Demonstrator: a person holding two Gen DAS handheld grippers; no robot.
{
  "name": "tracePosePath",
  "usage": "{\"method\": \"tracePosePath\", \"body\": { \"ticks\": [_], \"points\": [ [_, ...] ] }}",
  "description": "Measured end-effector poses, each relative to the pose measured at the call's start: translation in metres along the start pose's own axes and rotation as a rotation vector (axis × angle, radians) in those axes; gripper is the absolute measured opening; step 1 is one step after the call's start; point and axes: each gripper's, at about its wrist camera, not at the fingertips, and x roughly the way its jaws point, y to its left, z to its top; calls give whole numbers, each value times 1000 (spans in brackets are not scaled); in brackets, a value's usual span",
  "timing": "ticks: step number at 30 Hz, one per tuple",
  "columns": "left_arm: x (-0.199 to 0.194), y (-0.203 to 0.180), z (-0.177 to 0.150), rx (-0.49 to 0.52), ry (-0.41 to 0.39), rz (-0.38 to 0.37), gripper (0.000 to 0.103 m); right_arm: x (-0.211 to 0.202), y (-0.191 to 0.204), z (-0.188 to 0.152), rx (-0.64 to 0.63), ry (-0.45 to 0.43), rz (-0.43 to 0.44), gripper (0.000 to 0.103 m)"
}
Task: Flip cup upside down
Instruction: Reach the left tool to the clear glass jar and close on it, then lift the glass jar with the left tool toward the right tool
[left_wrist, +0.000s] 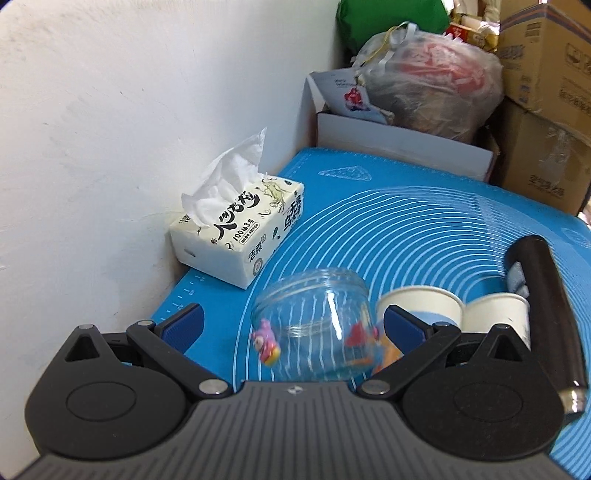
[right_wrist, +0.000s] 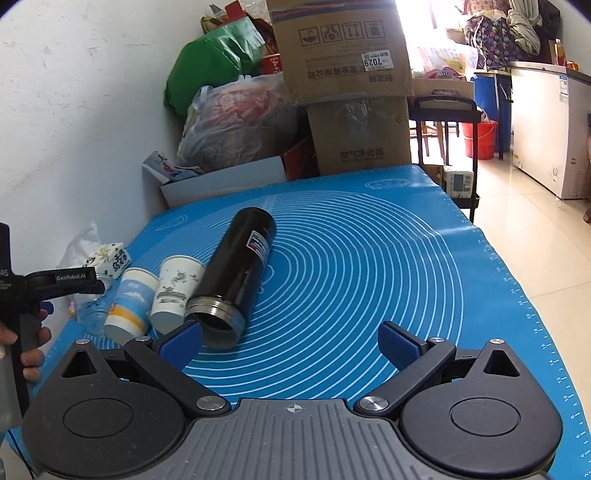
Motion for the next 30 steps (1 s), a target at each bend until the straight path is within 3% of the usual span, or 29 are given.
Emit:
{"method": "tracePosePath", "body": {
  "ticks": [11, 13, 14, 15, 30],
  "points": [
    [35, 5, 2, -67, 119, -69, 102, 10, -5, 0, -3, 11, -10, 102],
    [39, 5, 3, -74, 134, -102, 96, 11, -4, -1, 1, 15, -11, 102],
    [40, 6, 3, -85, 143, -139, 85, 11, -4, -1, 2, 16, -11, 102],
    [40, 6, 4, -98, 155, -169, 82, 12, -3, -1, 2, 18, -12, 102],
    [16, 2, -9, -35, 107, -114, 82, 13, -5, -1, 9, 27, -20, 102]
  ]
}}
